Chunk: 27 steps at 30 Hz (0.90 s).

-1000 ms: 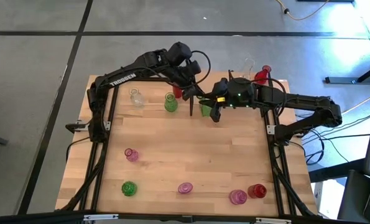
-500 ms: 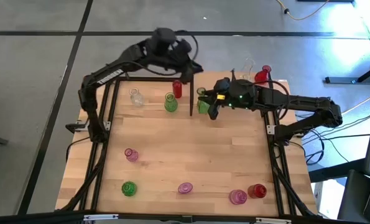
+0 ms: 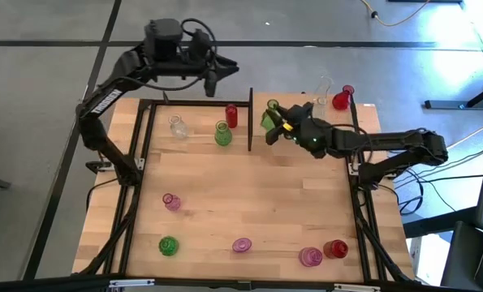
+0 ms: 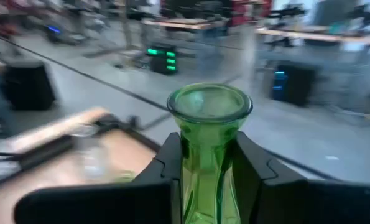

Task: Sort vases onto shelf
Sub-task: Put the middle right green vase on the shelf

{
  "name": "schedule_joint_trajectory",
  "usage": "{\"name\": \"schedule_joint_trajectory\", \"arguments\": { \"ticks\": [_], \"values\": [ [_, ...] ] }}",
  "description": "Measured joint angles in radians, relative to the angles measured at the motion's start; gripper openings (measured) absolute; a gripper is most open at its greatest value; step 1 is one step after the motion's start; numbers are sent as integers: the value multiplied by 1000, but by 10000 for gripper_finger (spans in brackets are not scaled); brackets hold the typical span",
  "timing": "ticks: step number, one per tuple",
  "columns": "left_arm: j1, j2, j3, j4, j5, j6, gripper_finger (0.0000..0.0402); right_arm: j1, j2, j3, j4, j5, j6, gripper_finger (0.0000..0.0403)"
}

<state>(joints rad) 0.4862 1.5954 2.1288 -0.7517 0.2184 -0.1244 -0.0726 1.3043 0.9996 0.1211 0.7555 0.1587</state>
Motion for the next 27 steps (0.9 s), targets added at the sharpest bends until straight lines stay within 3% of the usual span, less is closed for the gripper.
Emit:
{"name": "schedule_joint_trajectory", "arguments": {
  "ticks": [7,10,18,27],
  "values": [
    [-4,-58,0,-47,-5,3,89,-95,139,-1,163,7,-35,60],
    [-5,-73,0,-82,-10,3,89,-122,184,-1,224,60,-36,60],
    [-5,-108,-1,-151,-18,7,89,-193,247,1,370,93,-3,60],
    [-5,-114,-2,-186,-17,30,89,-211,369,120,386,168,-19,60]
  ]
}}
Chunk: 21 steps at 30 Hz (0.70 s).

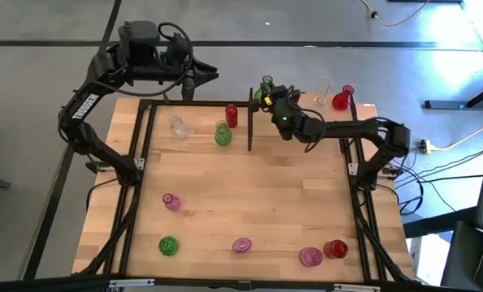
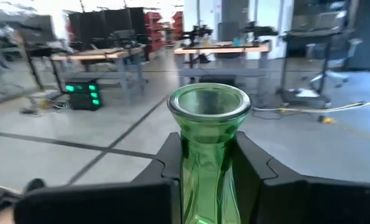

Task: Sort vases onto shelf
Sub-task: Put the middle right green vase on the shelf

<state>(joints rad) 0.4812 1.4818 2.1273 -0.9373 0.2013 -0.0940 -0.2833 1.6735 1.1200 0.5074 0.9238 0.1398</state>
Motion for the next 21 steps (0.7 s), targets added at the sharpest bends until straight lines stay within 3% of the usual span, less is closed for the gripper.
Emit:
{"name": "schedule_joint_trajectory", "arguments": {
  "ticks": [11,14,21],
  "values": [
    [0,-5,0,-45,4,0,89,1,95,96,-24,130,-30,60],
    [-5,-7,0,-44,15,-2,89,1,95,96,-87,174,57,60],
    [-7,-6,0,-45,25,-6,88,-2,107,96,-176,165,168,60]
  ]
}}
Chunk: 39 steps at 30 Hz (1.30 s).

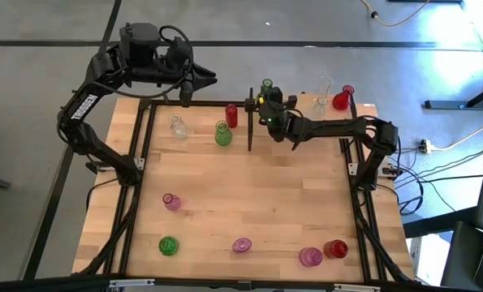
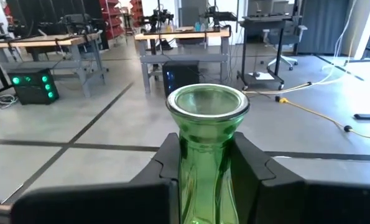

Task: Sort vases onto shelf
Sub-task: Put the middle right green vase on the shelf

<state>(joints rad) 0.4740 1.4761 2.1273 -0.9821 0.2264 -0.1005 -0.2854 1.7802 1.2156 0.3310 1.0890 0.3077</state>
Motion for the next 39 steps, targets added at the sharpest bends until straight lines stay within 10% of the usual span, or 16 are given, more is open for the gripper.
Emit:
{"name": "schedule_joint_trajectory", "arguments": {
  "ticks": [22,39],
  "values": [
    [-18,0,0,-6,-8,-1,88,-30,-3,0,-68,-62,36,61],
    [-17,0,0,-5,-8,3,88,-29,-3,0,-78,-70,25,133]
  ]
}}
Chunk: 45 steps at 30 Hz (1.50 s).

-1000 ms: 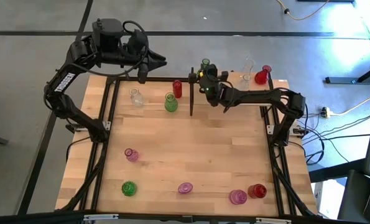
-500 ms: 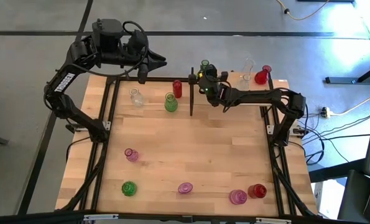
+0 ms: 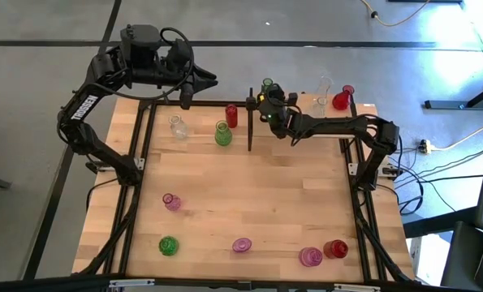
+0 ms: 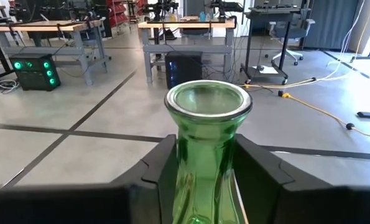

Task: Sort vases onto shelf
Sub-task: Put the middle right green vase on the shelf, then put the top pink vase on the shelf

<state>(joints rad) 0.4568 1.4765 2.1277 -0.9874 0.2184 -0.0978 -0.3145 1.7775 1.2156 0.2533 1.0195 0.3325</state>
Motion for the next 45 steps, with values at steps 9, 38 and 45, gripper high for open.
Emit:
{"name": "schedule_joint_trajectory", "arguments": {
  "ticks": [9,38,45],
  "values": [
    [0,0,0,0,1,-1,89,1,-2,0,-4,9,-23,136],
    [-62,0,0,0,-18,-4,89,0,-9,0,5,-35,-23,185],
    [-75,0,1,0,-19,-4,89,17,-9,0,5,38,-23,257]
  ]
}}
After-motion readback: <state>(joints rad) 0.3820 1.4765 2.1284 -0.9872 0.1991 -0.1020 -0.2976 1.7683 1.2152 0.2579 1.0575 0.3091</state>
